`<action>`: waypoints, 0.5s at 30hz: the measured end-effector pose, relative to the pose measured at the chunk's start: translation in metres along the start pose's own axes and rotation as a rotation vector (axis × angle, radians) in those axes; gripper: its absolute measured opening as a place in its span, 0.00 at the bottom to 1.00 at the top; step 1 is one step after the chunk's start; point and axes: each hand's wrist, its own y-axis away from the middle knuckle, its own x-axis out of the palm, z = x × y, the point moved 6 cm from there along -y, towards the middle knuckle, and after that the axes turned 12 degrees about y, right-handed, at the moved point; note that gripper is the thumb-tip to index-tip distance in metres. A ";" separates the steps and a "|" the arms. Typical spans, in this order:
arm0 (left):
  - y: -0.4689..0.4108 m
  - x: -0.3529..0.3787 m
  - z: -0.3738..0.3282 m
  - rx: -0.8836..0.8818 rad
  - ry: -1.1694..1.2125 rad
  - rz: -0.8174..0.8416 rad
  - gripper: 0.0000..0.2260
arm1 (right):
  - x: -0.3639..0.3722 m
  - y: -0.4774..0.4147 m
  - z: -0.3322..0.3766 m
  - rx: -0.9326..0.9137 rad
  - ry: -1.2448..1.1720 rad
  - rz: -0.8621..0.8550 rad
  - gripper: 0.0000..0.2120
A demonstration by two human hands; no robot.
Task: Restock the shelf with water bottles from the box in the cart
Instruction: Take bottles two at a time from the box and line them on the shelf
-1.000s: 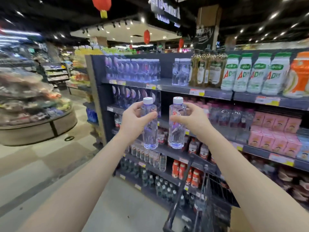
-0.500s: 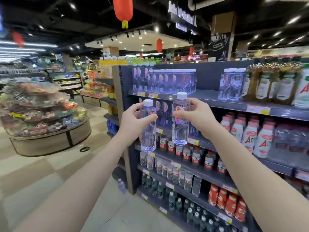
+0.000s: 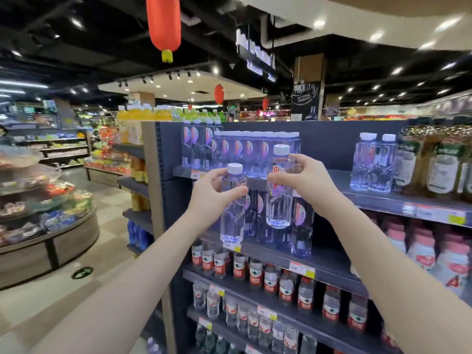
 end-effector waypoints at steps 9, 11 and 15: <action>-0.126 0.012 0.041 0.029 0.084 0.098 0.30 | 0.004 -0.090 -0.038 0.079 0.047 -0.125 0.35; -0.149 0.019 0.054 0.026 0.118 0.136 0.28 | 0.005 -0.103 -0.045 0.086 0.068 -0.153 0.32; -0.191 0.035 0.079 0.030 0.178 0.240 0.25 | 0.009 -0.124 -0.051 0.089 0.089 -0.255 0.21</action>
